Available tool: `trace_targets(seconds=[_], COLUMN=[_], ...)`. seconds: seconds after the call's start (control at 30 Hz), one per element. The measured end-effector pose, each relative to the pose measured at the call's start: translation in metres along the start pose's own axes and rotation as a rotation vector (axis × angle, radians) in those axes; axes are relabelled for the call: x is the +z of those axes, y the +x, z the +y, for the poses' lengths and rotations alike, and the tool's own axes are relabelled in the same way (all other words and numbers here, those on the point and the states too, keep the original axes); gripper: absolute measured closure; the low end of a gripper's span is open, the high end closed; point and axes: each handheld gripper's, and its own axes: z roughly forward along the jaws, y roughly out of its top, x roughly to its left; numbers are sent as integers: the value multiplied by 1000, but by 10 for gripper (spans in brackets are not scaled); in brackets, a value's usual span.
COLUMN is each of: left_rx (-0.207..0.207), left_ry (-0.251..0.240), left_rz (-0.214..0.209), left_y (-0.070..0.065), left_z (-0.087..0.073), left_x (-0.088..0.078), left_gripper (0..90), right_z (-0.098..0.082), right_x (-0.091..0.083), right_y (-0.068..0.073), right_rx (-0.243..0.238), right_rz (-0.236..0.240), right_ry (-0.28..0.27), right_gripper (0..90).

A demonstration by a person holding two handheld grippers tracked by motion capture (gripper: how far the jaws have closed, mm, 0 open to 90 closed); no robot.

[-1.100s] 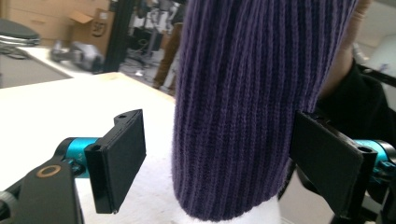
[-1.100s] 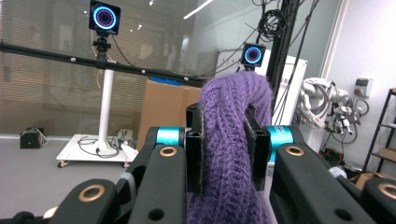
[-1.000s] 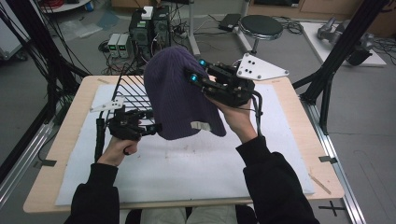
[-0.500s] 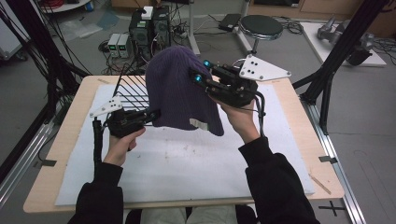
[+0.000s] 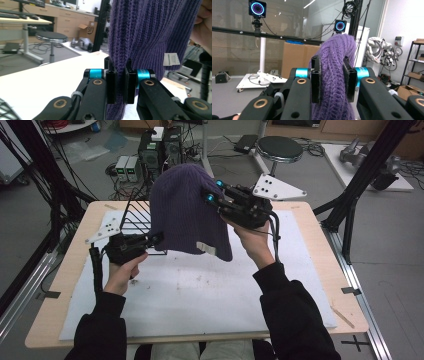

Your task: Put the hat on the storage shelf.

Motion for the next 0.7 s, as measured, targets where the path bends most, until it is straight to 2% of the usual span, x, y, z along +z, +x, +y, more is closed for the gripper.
trace_targets(seconds=[0.13, 0.3, 0.5, 0.7], left_rx=[11, 0, 21, 14], left_ry=[-18, -22, -10, -36], left_rz=[34, 76, 128, 167], left_y=[8, 21, 31, 40], left_z=[12, 22, 32, 39], left_x=[-11, -22, -30, -43], left_gripper=[841, 841, 840, 840], right_z=[2, 3, 4, 8], right_x=[11, 32, 58, 81], right_y=[-4, -15, -16, -22], right_rx=[1, 4, -75, -83], right_rz=[9, 14, -24, -53], right_ry=[-3, 9, 32, 50], right_gripper=[750, 747, 745, 745])
